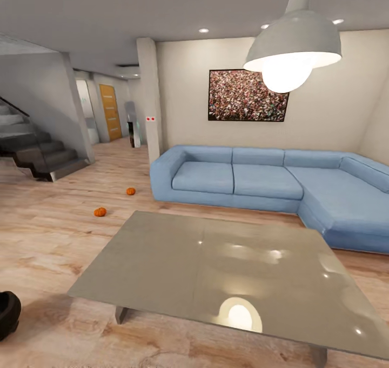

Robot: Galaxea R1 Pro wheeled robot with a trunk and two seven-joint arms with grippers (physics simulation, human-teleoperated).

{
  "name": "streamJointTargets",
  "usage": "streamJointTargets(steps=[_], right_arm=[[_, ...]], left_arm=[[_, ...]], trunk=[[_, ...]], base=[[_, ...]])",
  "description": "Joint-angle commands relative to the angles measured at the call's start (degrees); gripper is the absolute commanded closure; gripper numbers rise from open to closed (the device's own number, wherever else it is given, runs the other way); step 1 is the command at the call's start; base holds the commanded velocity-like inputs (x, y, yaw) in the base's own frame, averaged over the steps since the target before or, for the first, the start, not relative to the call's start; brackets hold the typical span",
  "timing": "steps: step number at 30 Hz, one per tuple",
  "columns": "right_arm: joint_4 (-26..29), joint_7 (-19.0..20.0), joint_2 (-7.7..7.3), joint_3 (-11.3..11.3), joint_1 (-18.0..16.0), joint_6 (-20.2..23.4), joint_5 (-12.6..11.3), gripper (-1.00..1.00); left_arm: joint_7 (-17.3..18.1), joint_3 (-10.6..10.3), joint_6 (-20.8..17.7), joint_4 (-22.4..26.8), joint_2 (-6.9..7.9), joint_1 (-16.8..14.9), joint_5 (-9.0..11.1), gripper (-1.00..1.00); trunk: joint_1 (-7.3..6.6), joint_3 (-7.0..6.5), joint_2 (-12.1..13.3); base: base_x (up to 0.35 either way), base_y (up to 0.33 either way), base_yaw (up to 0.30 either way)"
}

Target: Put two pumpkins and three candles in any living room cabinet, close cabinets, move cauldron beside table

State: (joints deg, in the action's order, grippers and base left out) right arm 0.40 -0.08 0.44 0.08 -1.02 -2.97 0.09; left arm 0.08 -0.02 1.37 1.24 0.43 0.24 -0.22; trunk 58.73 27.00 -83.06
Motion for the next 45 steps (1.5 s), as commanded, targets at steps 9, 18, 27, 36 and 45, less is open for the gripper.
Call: streamJointTargets(steps=[9, 18, 27, 36, 45], right_arm=[[-0.3, 0.0, 0.50, 0.1, 0.0, -1.0, 0.0, -1.00], [-0.7, -0.1, 1.20, 0.1, 0.0, -5.5, 0.2, -1.00], [-0.8, -0.1, 1.23, 0.1, 0.0, -5.7, 0.2, -1.00], [-0.7, -0.1, 1.13, 0.1, 0.0, -5.7, 0.2, -1.00], [-0.7, 0.0, 1.06, 0.1, 0.0, -5.7, 0.2, -1.00]], left_arm=[[0.0, 0.0, 1.6, 0.1, -0.06, 0.0, -0.1, -1.00], [0.0, 0.0, 1.6, 0.1, -0.24, 0.0, -0.1, -1.00], [0.0, 0.2, 1.6, 0.1, -0.21, 0.0, 0.3, -1.00], [0.0, 0.4, 1.6, 0.1, 0.17, 0.0, 0.4, -1.00], [0.0, 0.1, 1.6, 0.6, 0.82, 0.0, 0.1, -1.00]], trunk=[[0.00, 0.05, 0.0], [0.00, 0.05, 0.0], [0.00, 0.05, 0.0], [0.00, 0.05, 0.0], [0.00, 0.05, 0.0]], base=[[0.000, -0.004, 0.292], [-0.104, 0.000, 0.292], [-0.042, 0.000, 0.292], [-0.001, 0.000, 0.292], [0.000, 0.000, 0.292]])
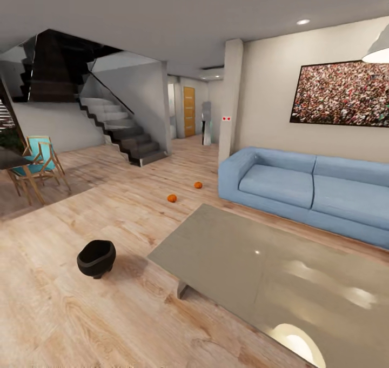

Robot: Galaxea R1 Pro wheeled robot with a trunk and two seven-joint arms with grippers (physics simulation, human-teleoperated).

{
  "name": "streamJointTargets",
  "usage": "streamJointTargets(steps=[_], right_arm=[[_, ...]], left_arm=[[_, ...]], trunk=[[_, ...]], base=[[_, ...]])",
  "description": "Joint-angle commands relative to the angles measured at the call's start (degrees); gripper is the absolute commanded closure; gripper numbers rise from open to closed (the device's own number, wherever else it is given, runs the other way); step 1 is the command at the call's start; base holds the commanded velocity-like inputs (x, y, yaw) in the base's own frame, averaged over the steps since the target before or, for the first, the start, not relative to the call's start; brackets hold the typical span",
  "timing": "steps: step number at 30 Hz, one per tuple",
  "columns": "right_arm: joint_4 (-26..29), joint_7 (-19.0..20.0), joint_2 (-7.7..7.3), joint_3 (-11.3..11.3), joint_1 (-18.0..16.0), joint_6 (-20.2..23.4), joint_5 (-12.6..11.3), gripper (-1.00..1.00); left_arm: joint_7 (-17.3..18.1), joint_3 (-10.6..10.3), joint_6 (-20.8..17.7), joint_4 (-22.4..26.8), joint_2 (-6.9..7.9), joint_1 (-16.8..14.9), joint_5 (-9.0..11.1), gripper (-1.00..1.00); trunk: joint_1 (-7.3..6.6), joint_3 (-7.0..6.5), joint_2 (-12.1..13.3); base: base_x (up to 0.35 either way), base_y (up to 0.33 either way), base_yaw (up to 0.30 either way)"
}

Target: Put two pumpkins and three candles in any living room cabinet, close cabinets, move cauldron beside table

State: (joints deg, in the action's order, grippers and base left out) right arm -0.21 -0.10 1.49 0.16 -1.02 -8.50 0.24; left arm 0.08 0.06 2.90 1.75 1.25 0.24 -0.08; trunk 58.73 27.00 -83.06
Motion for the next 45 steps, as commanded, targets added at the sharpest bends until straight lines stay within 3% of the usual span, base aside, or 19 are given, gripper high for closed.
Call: streamJointTargets(steps=[1, 45], right_arm=[[-0.1, 0.0, 0.00, 0.0, 0.0, -0.2, 0.0, -1.00], [-0.2, 0.0, -0.15, 0.0, 0.0, -0.3, 0.0, -1.00]], left_arm=[[0.0, 0.0, 0.1, 0.1, 0.05, 0.0, 0.0, -1.00], [0.0, 0.0, 0.1, 0.1, 0.13, 0.0, 0.0, -1.00]], trunk=[[0.00, 0.05, 0.0], [0.00, 0.44, 0.0]], base=[[0.000, 0.000, 0.292], [0.000, 0.000, 0.292]])
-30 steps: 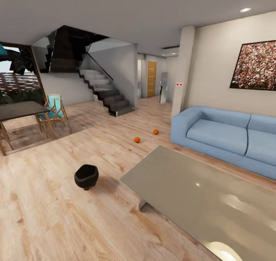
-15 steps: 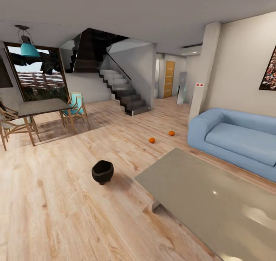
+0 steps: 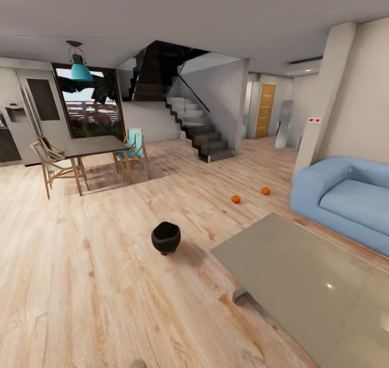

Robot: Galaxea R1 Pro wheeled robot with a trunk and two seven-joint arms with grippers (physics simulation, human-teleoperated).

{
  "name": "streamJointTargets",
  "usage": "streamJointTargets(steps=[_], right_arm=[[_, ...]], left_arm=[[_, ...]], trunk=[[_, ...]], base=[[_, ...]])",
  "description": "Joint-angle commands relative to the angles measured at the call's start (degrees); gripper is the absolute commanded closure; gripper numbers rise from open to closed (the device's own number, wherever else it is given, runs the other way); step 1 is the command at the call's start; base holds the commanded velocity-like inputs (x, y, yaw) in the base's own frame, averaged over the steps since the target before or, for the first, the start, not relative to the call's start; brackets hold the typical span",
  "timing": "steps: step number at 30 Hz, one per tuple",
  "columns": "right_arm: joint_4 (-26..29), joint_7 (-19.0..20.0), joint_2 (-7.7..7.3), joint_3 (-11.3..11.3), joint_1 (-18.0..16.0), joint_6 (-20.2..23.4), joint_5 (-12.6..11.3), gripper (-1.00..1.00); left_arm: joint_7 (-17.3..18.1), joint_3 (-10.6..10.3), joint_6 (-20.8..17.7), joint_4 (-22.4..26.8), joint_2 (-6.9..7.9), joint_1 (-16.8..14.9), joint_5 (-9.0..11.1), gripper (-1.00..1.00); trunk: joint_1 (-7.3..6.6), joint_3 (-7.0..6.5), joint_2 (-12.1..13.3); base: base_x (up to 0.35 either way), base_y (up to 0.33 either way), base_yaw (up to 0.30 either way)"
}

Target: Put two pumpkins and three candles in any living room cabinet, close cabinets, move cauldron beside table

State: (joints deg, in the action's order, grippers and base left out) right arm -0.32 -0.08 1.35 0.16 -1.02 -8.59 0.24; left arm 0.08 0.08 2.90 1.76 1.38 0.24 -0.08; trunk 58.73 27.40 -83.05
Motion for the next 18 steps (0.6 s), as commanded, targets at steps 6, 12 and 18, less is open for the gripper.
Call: streamJointTargets(steps=[6, 12, 18], right_arm=[[0.0, 0.0, 0.01, 0.0, 0.0, -0.2, 0.0, -1.00], [0.0, 0.0, 0.13, 0.0, 0.0, -0.2, 0.0, -1.00], [0.0, 0.0, 0.15, 0.0, 0.0, -0.2, 0.1, -1.00]], left_arm=[[0.0, 0.0, 0.1, 0.1, 0.02, 0.0, 0.0, -1.00], [0.0, 0.0, 0.1, 0.1, -0.01, 0.0, 0.0, -1.00], [0.0, 0.0, 0.1, 0.1, -0.01, 0.0, 0.0, -1.00]], trunk=[[0.00, 0.18, 0.0], [0.00, 0.30, 0.0], [0.00, 0.43, 0.0]], base=[[0.000, 0.000, 0.292], [0.000, 0.000, 0.291], [0.000, 0.000, 0.291]])
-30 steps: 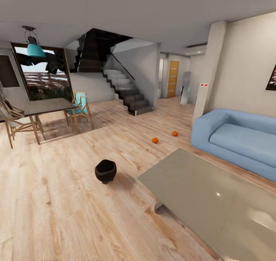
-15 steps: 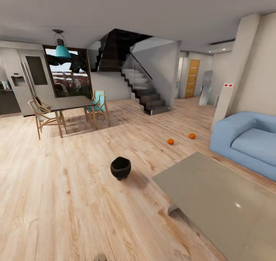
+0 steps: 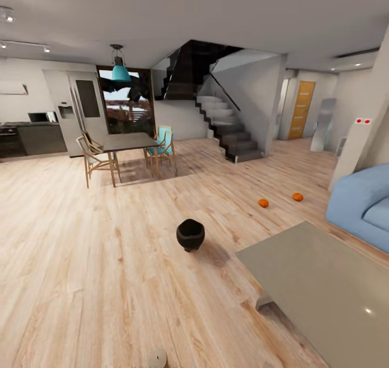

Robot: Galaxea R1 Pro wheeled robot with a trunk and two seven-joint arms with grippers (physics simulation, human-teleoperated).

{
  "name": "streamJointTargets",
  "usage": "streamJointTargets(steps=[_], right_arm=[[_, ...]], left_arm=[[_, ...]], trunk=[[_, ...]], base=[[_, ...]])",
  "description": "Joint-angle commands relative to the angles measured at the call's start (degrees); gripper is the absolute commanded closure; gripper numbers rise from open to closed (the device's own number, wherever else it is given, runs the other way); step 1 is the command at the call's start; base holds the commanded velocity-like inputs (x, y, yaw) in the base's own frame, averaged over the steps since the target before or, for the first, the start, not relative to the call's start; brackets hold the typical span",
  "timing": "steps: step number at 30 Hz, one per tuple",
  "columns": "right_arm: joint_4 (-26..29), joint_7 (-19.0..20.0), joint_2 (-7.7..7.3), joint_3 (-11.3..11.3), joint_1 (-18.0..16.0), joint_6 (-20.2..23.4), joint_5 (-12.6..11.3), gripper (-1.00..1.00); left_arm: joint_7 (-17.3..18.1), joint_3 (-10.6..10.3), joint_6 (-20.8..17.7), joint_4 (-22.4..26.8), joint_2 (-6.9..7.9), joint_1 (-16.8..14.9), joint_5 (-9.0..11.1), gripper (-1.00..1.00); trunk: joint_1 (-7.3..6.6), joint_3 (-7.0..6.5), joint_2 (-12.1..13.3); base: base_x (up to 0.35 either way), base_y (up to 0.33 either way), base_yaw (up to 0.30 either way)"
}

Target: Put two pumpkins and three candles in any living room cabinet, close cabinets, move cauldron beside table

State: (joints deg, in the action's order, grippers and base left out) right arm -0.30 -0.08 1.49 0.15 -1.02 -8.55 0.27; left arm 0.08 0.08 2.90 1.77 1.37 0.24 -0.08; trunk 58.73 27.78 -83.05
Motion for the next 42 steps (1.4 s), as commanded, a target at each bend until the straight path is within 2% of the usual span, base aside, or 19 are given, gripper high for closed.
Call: streamJointTargets(steps=[1, 42], right_arm=[[-0.1, 0.0, 0.00, 0.0, 0.0, -0.2, 0.0, -1.00], [-0.2, 0.0, -0.01, 0.0, 0.0, -0.3, 0.1, -1.00]], left_arm=[[0.0, 0.0, 0.1, 0.1, 0.02, 0.0, 0.0, -1.00], [0.0, 0.0, 0.1, 0.1, 0.03, 0.0, 0.0, -1.00]], trunk=[[0.00, 0.07, 0.0], [0.00, 1.30, 0.0]], base=[[0.000, 0.000, 0.289], [0.000, 0.000, 0.281]])
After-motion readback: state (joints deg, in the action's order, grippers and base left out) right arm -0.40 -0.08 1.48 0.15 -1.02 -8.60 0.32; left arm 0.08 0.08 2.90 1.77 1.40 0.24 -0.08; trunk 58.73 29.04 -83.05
